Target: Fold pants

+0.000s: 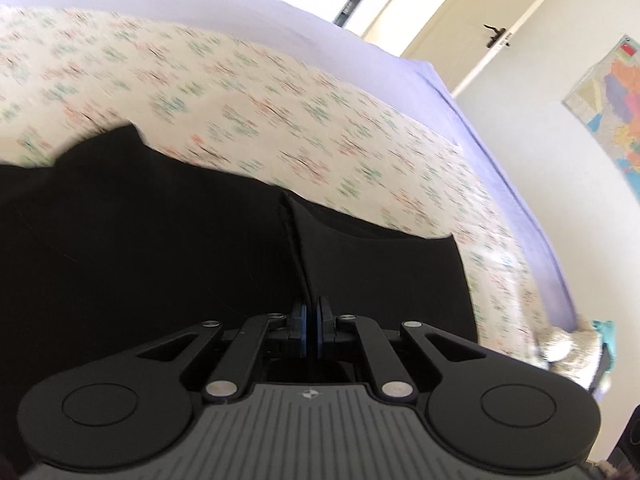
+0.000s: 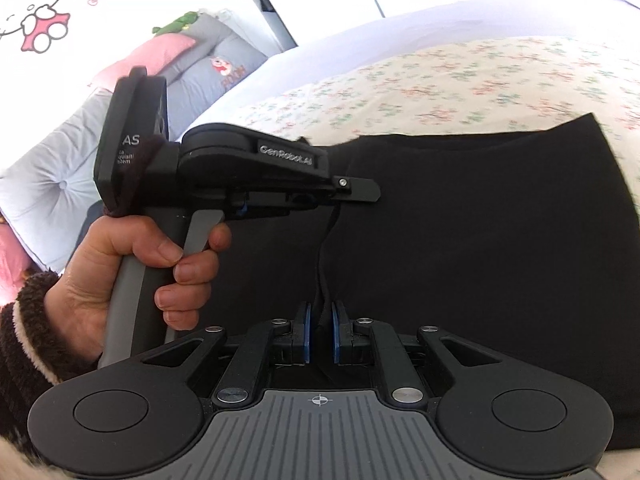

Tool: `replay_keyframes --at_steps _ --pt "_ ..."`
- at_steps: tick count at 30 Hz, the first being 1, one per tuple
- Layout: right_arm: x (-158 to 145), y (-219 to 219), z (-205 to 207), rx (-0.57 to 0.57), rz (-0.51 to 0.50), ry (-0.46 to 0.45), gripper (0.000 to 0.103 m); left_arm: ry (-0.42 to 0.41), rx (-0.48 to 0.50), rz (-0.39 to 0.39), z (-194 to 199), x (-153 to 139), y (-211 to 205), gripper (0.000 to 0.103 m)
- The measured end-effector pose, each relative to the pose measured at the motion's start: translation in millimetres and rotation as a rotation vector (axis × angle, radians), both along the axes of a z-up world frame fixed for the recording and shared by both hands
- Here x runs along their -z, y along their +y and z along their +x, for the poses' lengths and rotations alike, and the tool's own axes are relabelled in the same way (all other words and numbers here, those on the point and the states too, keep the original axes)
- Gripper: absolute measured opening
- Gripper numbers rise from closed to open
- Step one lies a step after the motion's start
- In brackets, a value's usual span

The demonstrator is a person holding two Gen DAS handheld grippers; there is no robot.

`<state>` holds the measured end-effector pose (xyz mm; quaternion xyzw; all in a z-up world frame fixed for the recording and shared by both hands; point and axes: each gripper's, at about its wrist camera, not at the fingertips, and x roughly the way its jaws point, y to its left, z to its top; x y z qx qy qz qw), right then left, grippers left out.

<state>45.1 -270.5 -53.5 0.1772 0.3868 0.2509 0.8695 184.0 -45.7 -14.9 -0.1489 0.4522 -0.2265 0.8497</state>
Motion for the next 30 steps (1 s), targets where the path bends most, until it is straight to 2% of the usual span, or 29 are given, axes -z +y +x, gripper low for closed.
replay_keyframes --at_steps 4,11,17,21,24,26,28,30 --pt "3.3 31.7 17.5 -0.031 0.030 -0.013 0.011 -0.010 -0.044 0.030 13.4 -3.0 30.3 0.049" --pt "9.8 92.7 46.8 -0.109 0.094 0.005 0.010 -0.081 -0.122 0.142 24.0 -8.3 92.6 0.049" --pt "12.9 166.9 67.6 -0.210 0.116 0.014 0.007 -0.098 -0.207 0.173 30.7 -20.1 158.8 0.049" --pt "15.0 210.3 80.4 -0.243 0.168 0.024 0.007 -0.111 -0.268 0.196 30.9 -19.3 204.5 0.049" --pt "13.0 230.0 77.4 -0.251 0.169 0.022 0.013 -0.082 -0.298 0.132 29.5 -7.1 232.2 0.049" --pt "10.6 233.7 69.3 -0.241 0.125 -0.010 0.025 -0.066 -0.296 0.081 25.3 -1.0 243.6 0.049" --pt "9.0 233.2 54.3 -0.239 0.039 -0.078 0.053 -0.073 -0.282 0.060 20.6 2.1 247.5 0.049" --pt "10.2 236.8 36.4 -0.246 -0.070 -0.157 0.060 -0.071 -0.274 0.052 19.5 5.6 250.2 0.049"
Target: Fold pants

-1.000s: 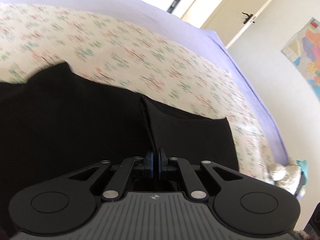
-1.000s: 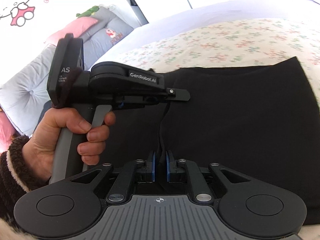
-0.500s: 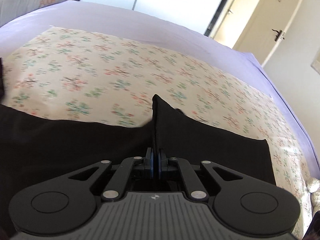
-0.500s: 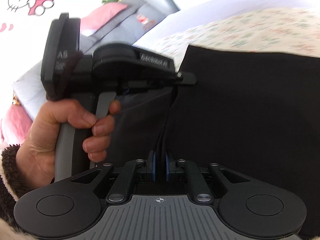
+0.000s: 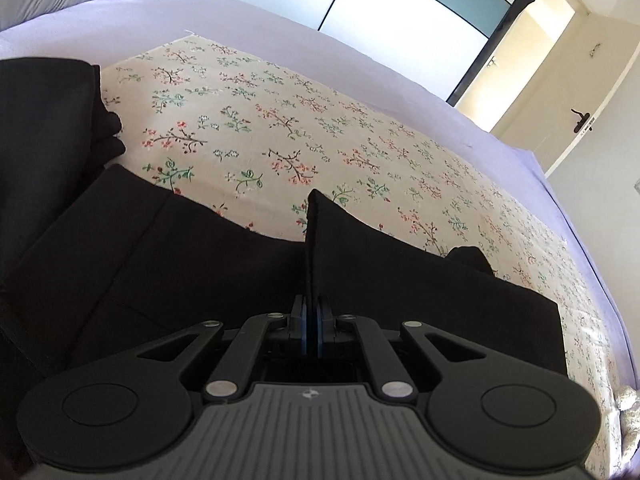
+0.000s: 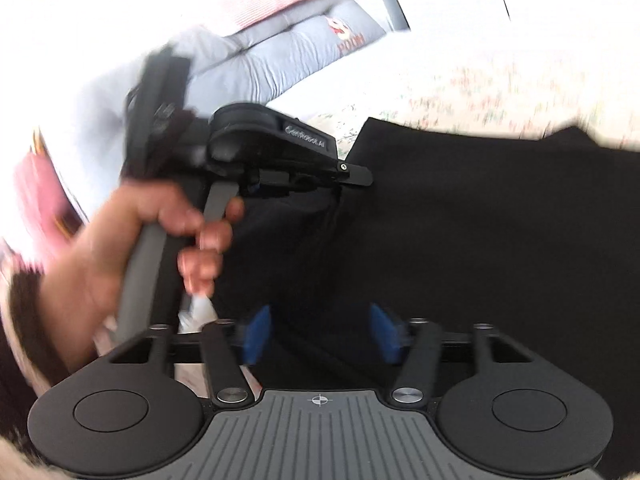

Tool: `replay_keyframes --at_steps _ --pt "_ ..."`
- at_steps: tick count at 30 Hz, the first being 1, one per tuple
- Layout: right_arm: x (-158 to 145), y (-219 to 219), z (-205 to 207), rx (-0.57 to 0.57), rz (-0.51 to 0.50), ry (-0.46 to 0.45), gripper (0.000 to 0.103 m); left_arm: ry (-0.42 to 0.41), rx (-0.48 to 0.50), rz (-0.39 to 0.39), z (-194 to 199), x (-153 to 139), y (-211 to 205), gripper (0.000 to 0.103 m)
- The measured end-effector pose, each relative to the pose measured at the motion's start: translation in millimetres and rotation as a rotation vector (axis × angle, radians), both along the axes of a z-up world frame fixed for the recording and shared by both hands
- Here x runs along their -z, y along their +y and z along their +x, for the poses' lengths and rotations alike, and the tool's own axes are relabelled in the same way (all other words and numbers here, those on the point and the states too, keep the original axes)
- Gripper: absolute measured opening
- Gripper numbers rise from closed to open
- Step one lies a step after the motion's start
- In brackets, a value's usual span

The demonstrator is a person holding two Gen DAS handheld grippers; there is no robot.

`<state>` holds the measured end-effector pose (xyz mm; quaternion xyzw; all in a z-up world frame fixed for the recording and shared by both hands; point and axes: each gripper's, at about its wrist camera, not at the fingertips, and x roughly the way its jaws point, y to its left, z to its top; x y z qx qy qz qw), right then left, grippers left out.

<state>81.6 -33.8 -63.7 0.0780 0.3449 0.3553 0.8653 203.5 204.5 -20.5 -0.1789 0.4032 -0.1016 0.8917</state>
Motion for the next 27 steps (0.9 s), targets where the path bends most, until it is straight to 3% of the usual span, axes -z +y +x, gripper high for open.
replay_keyframes --at_steps 6,10,16,22,24,27 --pt "-0.1 36.3 -25.8 -0.006 -0.211 -0.207 0.059 0.032 0.010 -0.069 9.6 14.7 10.5 0.050" --pt "1.1 60.4 -24.3 0.007 -0.302 -0.266 0.058 0.049 0.077 -0.128 10.8 20.7 22.9 0.054" --pt "1.8 66.3 -35.3 -0.071 -0.393 -0.338 0.058 0.043 0.116 -0.239 9.7 33.7 40.7 0.056" --pt "1.5 94.8 -27.4 -0.098 -0.455 -0.409 0.058 0.020 0.116 -0.243 11.4 35.7 39.8 0.055" --pt "4.7 103.9 -32.0 -0.094 -0.489 -0.448 0.056 0.027 0.109 -0.242 13.5 36.4 39.8 0.055" --pt "7.1 114.4 -34.5 -0.095 -0.514 -0.482 0.041 0.036 0.094 -0.250 16.5 35.6 40.0 0.051"
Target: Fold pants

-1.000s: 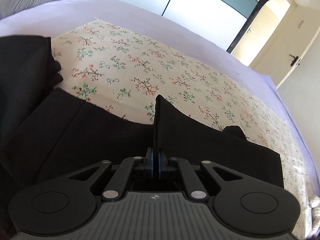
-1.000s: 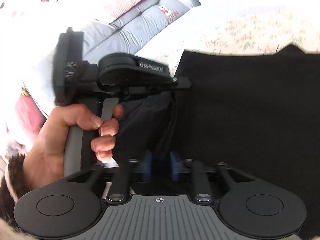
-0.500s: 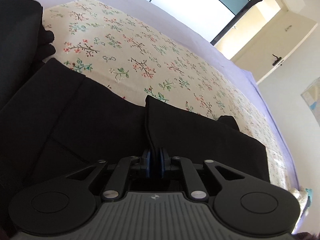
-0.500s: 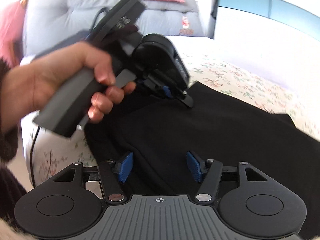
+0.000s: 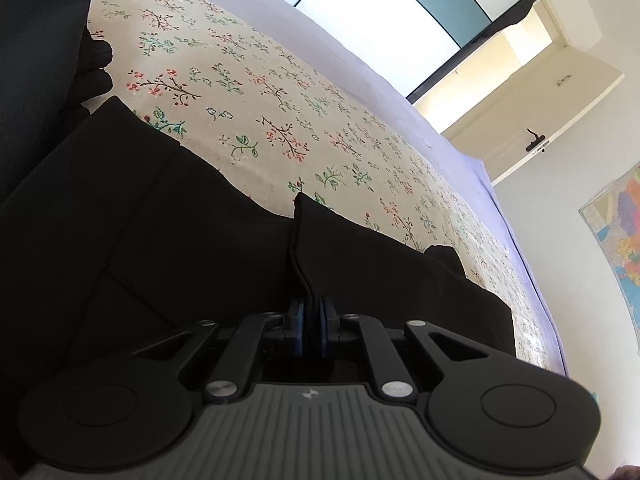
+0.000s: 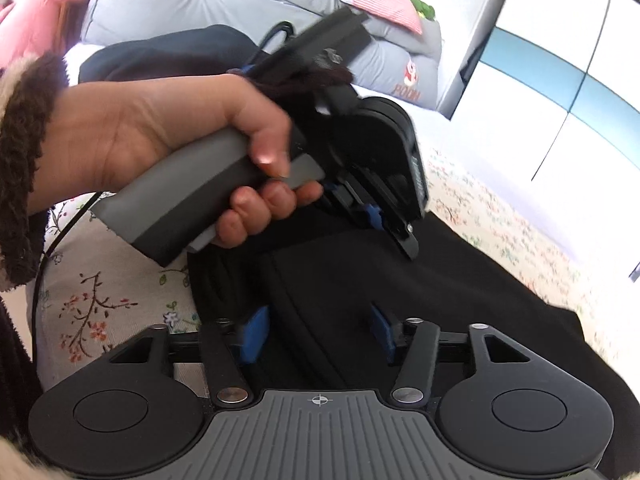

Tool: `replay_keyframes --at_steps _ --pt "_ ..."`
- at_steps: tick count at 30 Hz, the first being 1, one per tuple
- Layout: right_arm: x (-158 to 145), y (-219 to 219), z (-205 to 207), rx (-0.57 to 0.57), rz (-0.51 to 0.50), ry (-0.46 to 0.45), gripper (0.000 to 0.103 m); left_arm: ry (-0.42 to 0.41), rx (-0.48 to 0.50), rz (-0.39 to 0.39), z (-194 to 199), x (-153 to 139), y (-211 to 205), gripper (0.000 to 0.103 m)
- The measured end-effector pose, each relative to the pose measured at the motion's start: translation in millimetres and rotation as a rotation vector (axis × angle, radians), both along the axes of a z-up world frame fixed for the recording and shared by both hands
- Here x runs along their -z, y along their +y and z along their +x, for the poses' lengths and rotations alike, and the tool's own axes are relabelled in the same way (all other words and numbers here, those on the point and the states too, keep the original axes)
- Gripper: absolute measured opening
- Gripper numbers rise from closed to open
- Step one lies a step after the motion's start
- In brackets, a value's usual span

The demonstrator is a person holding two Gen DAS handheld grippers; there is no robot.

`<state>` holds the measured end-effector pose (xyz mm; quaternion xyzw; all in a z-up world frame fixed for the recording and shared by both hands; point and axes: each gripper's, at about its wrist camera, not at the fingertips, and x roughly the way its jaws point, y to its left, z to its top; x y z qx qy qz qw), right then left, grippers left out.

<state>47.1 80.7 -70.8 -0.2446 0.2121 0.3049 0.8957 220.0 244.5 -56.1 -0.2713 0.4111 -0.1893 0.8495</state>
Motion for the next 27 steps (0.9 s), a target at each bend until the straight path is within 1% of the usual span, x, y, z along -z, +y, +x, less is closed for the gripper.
replay_keyframes --at_steps 1,2,3,4,5,6,7,10,12,14,16,18,21,24,27 --pt "0.3 1.8 -0.2 -0.002 0.002 0.005 0.031 -0.001 -0.011 0.002 0.3 -0.3 0.1 0.050" --pt "0.5 3.2 0.5 0.003 0.007 0.012 0.026 -0.005 -0.025 0.008 0.2 -1.5 -0.6 0.050" --pt "3.6 6.1 2.7 0.011 0.014 0.016 0.024 -0.014 -0.035 0.019 -0.6 -3.2 -1.4 0.050" --pt "4.2 4.9 0.7 0.015 0.025 0.021 0.019 -0.025 -0.043 0.034 -1.7 -6.0 -2.7 0.050" --pt "3.8 4.7 1.5 0.022 0.042 0.032 0.016 -0.036 -0.049 0.051 -3.1 -9.5 -3.9 0.049" --pt "2.0 3.0 2.1 0.033 0.062 0.048 0.009 -0.048 -0.052 0.067 -4.8 -13.6 -4.6 0.049" --pt "-0.8 0.5 3.6 0.043 0.091 0.074 0.006 -0.063 -0.051 0.083 -7.0 -18.5 -4.6 0.049" --pt "-9.5 -13.1 12.7 0.067 0.230 0.191 0.005 -0.104 -0.058 0.146 -15.2 -35.0 -0.3 0.049" --pt "-16.4 -19.6 20.4 0.065 0.330 0.271 0.005 -0.128 -0.077 0.208 -22.5 -45.4 5.1 0.049" --pt "-22.7 -20.7 25.9 0.047 0.409 0.332 0.005 -0.138 -0.107 0.266 -29.3 -50.6 13.6 0.049" --pt "-27.4 -16.8 29.6 0.023 0.466 0.380 0.005 -0.132 -0.147 0.299 -34.4 -51.9 26.2 0.049" --pt "-29.8 -8.8 31.3 -0.004 0.495 0.405 0.005 -0.121 -0.180 0.304 -38.7 -49.7 40.2 0.049" --pt "-29.0 4.5 30.6 -0.033 0.499 0.423 0.005 -0.108 -0.225 0.297 -45.2 -47.2 58.9 0.049" --pt "-24.9 16.1 33.4 -0.053 0.503 0.453 0.005 -0.123 -0.254 0.307 -53.1 -51.7 72.5 0.049" --pt "-24.3 25.6 36.1 -0.069 0.510 0.475 0.005 -0.133 -0.285 0.333 -57.0 -56.0 79.1 0.050"
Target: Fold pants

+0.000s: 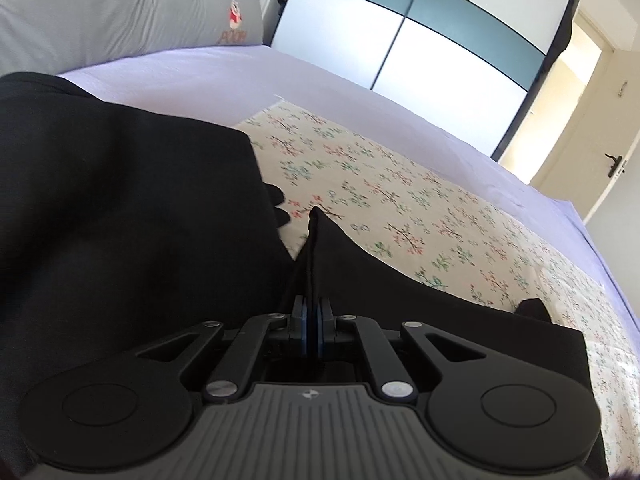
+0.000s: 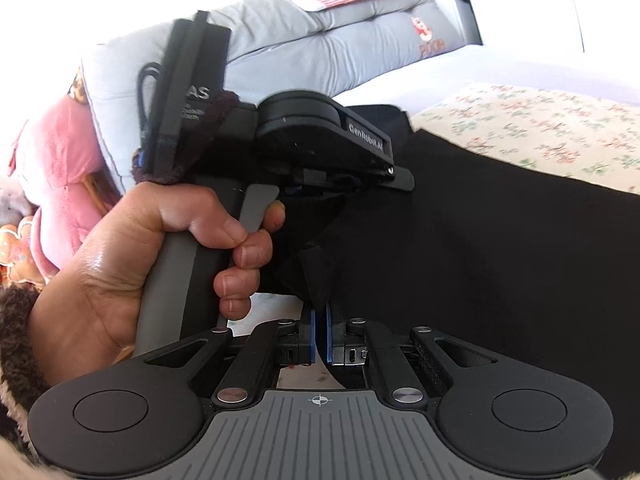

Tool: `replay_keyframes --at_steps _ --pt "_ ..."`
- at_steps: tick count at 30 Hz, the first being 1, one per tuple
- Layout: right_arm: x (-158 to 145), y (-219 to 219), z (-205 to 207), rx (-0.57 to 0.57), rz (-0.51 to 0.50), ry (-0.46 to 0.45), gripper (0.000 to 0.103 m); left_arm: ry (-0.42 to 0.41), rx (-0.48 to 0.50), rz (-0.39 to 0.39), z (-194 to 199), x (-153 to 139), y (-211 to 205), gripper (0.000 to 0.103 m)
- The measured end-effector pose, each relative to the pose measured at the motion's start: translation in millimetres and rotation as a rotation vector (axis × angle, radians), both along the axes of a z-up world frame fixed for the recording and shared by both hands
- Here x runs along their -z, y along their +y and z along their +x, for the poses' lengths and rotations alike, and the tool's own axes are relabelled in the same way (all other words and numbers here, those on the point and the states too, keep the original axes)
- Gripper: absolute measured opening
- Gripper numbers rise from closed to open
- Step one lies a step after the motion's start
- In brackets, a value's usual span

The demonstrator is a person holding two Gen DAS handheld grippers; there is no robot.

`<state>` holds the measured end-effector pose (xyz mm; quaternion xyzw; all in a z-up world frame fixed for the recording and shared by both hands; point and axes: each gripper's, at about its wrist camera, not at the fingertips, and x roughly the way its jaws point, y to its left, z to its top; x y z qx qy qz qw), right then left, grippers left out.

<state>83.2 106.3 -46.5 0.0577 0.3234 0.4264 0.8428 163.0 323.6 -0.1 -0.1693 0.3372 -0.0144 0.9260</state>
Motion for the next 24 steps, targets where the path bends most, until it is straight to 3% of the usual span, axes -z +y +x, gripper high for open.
replay_keyframes --at_steps 4,8,9,11,13,16,19,21,24 --pt "4.2 10.7 8.2 -0.008 0.005 0.032 0.005 0.025 -0.019 0.043 2.9 5.9 -1.0 0.052" --pt "5.8 6.6 18.4 -0.008 0.005 0.065 0.013 0.023 -0.060 0.119 -0.3 3.8 -11.0 0.067" --pt "4.1 2.7 18.8 -0.011 -0.001 0.067 0.018 0.017 -0.058 0.145 -2.0 1.8 -14.9 0.072" --pt "-1.4 -8.6 14.1 -0.003 -0.035 0.035 0.049 0.005 -0.052 0.205 -6.5 -3.5 -24.5 0.082" --pt "-11.0 -31.1 5.8 0.025 -0.072 -0.021 0.065 -0.015 -0.063 0.282 -13.3 -10.4 -36.5 0.102" --pt "-21.3 -75.9 2.1 0.072 -0.116 -0.062 0.074 -0.047 -0.072 0.396 -27.2 -22.2 -53.8 0.103" --pt "-21.1 -137.5 2.7 0.143 -0.140 -0.065 0.083 -0.053 -0.044 0.450 -40.3 -31.9 -70.2 0.103" --pt "-19.4 -180.1 5.4 0.205 -0.146 -0.042 0.084 -0.055 -0.035 0.455 -48.3 -36.1 -80.2 0.103" --pt "-13.7 -241.6 6.6 0.306 -0.161 0.004 0.084 -0.059 0.007 0.399 -59.8 -41.4 -96.9 0.103"
